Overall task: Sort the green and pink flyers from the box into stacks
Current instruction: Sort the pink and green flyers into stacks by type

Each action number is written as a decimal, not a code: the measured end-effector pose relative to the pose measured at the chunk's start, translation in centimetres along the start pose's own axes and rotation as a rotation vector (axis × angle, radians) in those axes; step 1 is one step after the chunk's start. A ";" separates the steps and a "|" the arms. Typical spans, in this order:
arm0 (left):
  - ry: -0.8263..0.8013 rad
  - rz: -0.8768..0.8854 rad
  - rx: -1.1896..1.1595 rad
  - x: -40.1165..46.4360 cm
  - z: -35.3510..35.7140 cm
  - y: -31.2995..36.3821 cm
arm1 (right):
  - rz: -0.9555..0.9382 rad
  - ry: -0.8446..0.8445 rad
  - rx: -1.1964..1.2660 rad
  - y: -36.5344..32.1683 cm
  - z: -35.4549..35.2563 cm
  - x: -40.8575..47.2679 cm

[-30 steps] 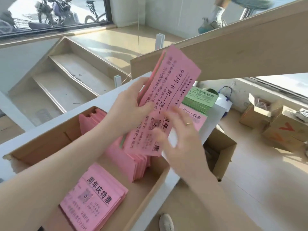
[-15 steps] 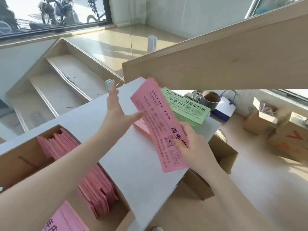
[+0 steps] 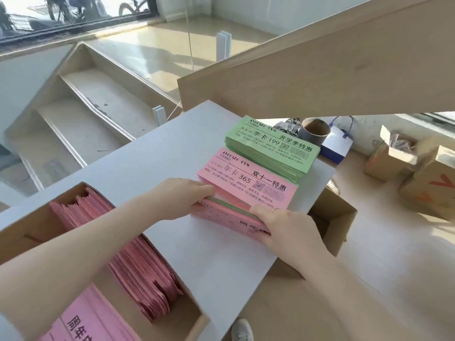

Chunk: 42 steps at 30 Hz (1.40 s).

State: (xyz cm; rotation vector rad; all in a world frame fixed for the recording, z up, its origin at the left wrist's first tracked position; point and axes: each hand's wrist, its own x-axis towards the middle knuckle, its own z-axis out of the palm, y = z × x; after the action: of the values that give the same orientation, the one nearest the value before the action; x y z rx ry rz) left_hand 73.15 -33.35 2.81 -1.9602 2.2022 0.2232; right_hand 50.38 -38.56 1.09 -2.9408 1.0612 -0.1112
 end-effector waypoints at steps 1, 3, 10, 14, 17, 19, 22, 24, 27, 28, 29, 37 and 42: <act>-0.002 -0.040 -0.034 -0.1 0.0 -0.3 | 0.070 -0.043 0.088 0.3 0.1 -0.4; 0.031 -0.073 -0.057 -0.4 0.2 -1.2 | 0.180 0.035 0.346 0.7 0.2 -1.5; 0.099 -0.052 -0.283 -0.9 1.2 -1.8 | 0.464 0.227 1.251 0.5 3.6 -3.7; 0.286 0.019 -0.491 -1.6 0.3 -2.4 | 0.438 0.383 1.393 -0.3 3.4 -3.9; 0.210 -0.171 -0.832 -1.5 0.5 -3.1 | 0.468 0.316 1.432 -0.5 4.4 -4.0; -0.002 -0.295 -1.041 -1.1 1.3 -3.4 | 0.511 0.247 1.441 -0.8 5.5 -4.0; -0.203 -0.315 -1.170 -0.8 1.4 -3.3 | 0.489 0.230 1.442 -1.0 6.2 -3.8; -0.255 -0.276 -1.228 -0.8 1.1 -3.3 | 0.481 0.243 1.443 -1.1 6.2 -3.6; -0.231 -0.239 -1.250 -0.9 0.9 -3.4 | 0.452 0.283 1.418 -1.7 5.7 -3.4; -0.181 -0.232 -1.237 -1.0 0.9 -3.4 | 0.432 0.306 1.415 -1.7 5.4 -3.4; -0.131 -0.225 -1.225 -0.9 1.1 -3.4 | 0.421 0.327 1.422 -1.7 5.2 -3.4; -0.268 -0.273 -1.019 0.5 2.2 -3.9 | 0.526 0.168 1.375 -1.0 6.7 -3.8; -0.142 -0.190 -1.165 0.3 -0.4 -4.1 | 0.546 0.215 1.440 0.2 4.8 -2.9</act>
State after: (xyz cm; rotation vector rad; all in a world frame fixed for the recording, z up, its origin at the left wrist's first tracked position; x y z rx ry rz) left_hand 77.21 -34.23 3.15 -2.4403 1.8802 1.8710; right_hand 48.37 -36.91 -3.89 -1.3458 1.0489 -0.7799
